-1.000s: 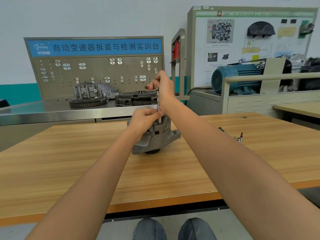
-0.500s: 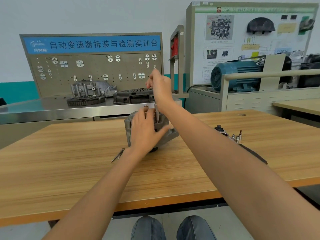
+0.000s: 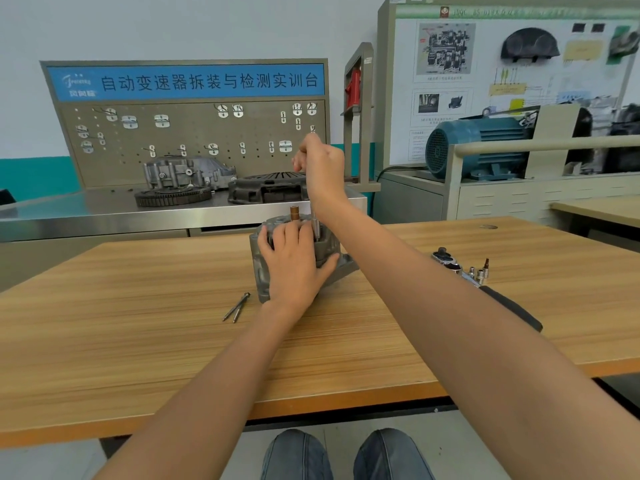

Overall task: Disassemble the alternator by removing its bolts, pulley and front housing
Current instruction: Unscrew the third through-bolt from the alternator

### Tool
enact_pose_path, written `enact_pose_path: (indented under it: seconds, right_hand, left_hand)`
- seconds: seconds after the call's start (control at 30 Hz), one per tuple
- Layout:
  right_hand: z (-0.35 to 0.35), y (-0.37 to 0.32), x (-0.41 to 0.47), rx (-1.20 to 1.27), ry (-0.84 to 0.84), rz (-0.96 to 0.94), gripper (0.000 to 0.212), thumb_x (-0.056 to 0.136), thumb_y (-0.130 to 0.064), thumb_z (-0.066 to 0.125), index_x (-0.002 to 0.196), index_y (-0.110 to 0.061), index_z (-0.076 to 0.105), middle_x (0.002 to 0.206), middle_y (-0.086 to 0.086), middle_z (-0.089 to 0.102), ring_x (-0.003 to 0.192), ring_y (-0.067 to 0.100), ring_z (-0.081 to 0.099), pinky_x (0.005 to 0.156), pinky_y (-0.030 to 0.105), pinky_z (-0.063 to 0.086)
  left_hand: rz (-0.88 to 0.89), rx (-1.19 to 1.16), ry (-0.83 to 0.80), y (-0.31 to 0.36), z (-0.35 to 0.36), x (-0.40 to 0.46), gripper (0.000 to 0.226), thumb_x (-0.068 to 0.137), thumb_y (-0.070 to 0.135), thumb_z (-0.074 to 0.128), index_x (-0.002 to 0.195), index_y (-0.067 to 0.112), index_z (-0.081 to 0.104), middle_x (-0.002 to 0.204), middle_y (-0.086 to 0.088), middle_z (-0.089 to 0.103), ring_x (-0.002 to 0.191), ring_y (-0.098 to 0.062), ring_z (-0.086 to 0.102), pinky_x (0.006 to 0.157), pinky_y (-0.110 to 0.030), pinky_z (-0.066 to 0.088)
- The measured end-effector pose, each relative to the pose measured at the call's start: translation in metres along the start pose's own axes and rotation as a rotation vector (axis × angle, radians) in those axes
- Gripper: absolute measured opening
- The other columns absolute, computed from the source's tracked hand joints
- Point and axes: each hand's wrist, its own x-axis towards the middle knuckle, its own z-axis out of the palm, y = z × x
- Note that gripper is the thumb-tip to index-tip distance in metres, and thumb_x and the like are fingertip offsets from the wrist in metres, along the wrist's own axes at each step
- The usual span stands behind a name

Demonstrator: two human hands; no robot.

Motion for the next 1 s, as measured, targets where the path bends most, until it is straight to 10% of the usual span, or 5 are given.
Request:
enact_pose_path:
  seconds: [0.3, 1.0]
  right_hand:
    - [-0.001, 0.006, 0.008, -0.001, 0.023, -0.022, 0.041, 0.09, -0.006, 0.041, 0.051, -0.015, 0.032, 0.06, 0.011, 0.032, 0.07, 0.021, 0.035, 0.053, 0.037, 0.032]
    - [-0.002, 0.045, 0.06, 0.101, -0.049, -0.059, 0.043, 0.091, -0.004, 0.041, 0.049, -0.013, 0.037, 0.057, 0.007, 0.039, 0.067, 0.019, 0.041, 0.051, 0.003, 0.039]
  left_hand:
    - [-0.011, 0.06, 0.038, 0.001, 0.008, 0.003, 0.057, 0.076, 0.052, 0.066, 0.111, 0.007, 0.059, 0.105, -0.011, 0.059, 0.105, -0.03, 0.053, 0.109, -0.053, 0.025]
    - [-0.01, 0.094, 0.091, -0.011, 0.054, 0.03, 0.055, 0.07, 0.05, 0.071, 0.102, 0.006, 0.062, 0.096, -0.011, 0.061, 0.097, -0.03, 0.057, 0.104, -0.054, 0.034]
